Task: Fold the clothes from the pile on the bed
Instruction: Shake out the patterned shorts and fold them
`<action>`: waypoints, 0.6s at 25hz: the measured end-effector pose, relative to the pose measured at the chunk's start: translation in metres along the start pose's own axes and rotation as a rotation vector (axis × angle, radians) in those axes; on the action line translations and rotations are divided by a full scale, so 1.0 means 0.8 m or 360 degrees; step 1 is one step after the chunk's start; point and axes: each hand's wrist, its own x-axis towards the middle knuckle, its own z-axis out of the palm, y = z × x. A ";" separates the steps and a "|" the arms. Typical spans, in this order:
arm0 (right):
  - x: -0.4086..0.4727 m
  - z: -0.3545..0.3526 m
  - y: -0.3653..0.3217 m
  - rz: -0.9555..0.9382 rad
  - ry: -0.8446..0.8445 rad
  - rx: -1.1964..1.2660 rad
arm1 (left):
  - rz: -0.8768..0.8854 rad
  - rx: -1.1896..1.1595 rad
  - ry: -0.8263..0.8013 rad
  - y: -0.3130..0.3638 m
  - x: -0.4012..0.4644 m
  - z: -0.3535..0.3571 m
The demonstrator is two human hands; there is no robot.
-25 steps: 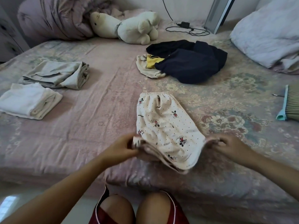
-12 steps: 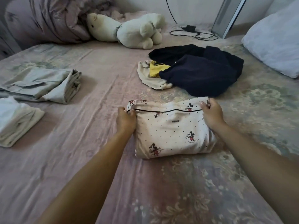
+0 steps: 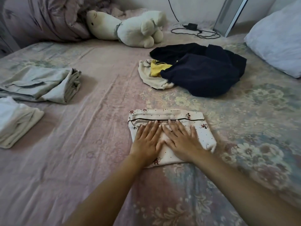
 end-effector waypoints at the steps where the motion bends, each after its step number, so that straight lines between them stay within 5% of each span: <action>1: 0.004 0.007 0.002 0.0020 0.0027 -0.0012 | -0.0009 0.0000 0.0017 -0.004 -0.002 0.007; 9: -0.059 0.004 0.020 -0.0260 -0.0064 -0.0190 | 0.0240 -0.0104 -0.0136 0.004 -0.059 -0.008; 15: -0.080 -0.009 0.032 -0.0287 -0.0114 -0.0419 | 0.0233 0.0308 -0.0406 0.011 -0.066 -0.037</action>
